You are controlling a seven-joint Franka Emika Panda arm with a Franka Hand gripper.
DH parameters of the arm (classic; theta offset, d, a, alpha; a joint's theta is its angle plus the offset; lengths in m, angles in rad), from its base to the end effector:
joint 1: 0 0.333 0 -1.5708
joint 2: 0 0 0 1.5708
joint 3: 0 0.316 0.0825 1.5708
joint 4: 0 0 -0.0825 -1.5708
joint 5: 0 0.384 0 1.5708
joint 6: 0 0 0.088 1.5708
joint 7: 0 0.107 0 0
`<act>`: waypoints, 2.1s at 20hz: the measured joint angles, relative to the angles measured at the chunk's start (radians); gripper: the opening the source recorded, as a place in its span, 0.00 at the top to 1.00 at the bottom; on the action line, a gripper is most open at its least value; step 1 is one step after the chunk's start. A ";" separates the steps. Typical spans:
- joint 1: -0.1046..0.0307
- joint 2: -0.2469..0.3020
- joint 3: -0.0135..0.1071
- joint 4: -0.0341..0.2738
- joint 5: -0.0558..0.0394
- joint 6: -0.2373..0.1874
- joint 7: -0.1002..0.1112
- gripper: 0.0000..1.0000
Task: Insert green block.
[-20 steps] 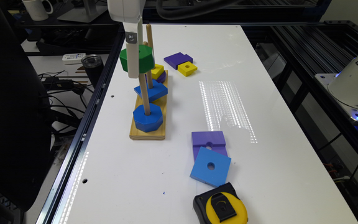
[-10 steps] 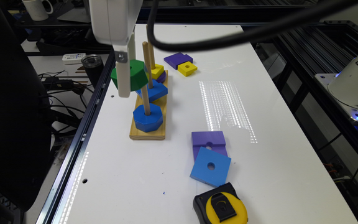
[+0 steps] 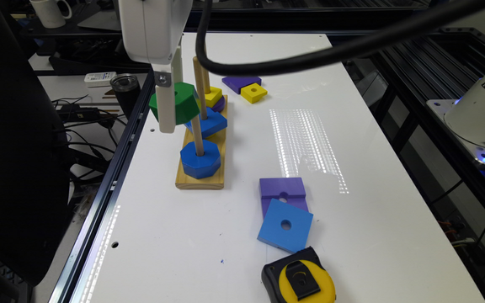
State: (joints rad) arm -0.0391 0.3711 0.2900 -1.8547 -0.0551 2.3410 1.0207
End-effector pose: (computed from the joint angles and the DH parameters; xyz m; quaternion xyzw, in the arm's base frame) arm 0.6290 0.1469 0.3420 -0.9263 0.3697 -0.0349 0.0634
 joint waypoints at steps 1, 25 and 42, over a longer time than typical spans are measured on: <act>0.000 0.000 0.000 0.000 0.0000 -0.003 0.000 1.00; -0.022 -0.061 -0.004 -0.018 -0.0005 -0.071 -0.008 1.00; -0.061 -0.065 -0.011 -0.024 -0.0027 -0.071 -0.042 1.00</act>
State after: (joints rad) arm -0.0999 0.3061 0.2790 -1.8782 -0.0578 2.2704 0.9787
